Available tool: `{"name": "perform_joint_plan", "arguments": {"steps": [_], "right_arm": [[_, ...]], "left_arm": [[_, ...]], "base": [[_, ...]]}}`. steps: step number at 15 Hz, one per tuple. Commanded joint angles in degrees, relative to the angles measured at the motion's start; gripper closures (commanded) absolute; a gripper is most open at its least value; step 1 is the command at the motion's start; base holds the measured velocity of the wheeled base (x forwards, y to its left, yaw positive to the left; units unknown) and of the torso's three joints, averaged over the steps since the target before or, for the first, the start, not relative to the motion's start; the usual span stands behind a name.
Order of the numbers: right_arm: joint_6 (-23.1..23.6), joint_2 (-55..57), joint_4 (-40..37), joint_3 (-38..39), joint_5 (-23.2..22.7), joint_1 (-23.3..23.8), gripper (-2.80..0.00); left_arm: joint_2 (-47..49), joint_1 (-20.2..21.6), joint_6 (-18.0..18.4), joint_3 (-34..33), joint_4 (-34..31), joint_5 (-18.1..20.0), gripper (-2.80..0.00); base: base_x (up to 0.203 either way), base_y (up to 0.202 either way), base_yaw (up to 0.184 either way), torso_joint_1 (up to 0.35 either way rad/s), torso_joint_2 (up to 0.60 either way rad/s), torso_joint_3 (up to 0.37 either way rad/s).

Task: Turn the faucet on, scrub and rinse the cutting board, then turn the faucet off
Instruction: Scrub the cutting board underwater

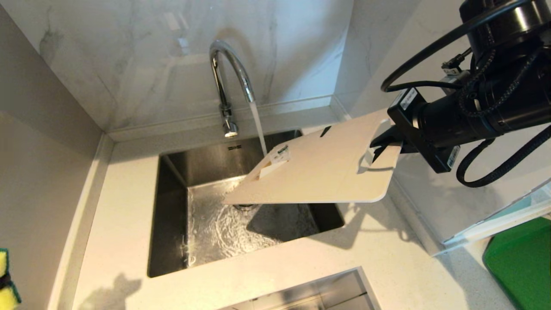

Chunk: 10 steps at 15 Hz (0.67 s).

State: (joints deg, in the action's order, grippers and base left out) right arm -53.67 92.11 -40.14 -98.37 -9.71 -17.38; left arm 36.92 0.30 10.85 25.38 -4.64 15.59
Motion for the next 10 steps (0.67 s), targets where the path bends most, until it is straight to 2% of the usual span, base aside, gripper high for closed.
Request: {"name": "perform_joint_plan", "arguments": {"steps": [1, 4, 6, 7, 10], "right_arm": [[-0.3, 0.3, -0.2, 0.1, -0.1, -0.1, 0.00], [-0.2, -0.7, -1.4, 0.1, -0.1, -0.1, 0.00], [0.2, -1.3, -4.1, 0.0, -2.3, -0.1, 0.00], [1.1, -1.4, -5.2, 0.0, -2.9, -0.1, 0.00], [8.5, -1.3, -9.7, -0.6, -2.9, -0.1, 0.00]], "left_arm": [[11.7, 0.0, 0.0, 1.8, 3.5, 1.2, 0.00], [23.3, -0.5, -0.1, 8.1, 5.7, 3.2, 0.00], [31.3, -3.0, -1.5, 14.7, 6.2, 3.9, 0.00], [34.8, -5.0, -3.3, 18.6, 6.3, 4.1, 0.00], [43.1, -11.7, -11.1, 28.7, 6.5, 4.3, 0.00]], "base": [[0.000, 0.000, 0.000, 0.000, 0.00, 0.000], [0.000, 0.000, 0.000, 0.000, 0.00, 0.000], [0.000, 0.000, 0.000, 0.000, 0.00, 0.000], [0.000, 0.000, 0.000, 0.000, 0.00, 0.000], [0.000, 0.000, 0.000, 0.000, 0.00, 0.000]]}}
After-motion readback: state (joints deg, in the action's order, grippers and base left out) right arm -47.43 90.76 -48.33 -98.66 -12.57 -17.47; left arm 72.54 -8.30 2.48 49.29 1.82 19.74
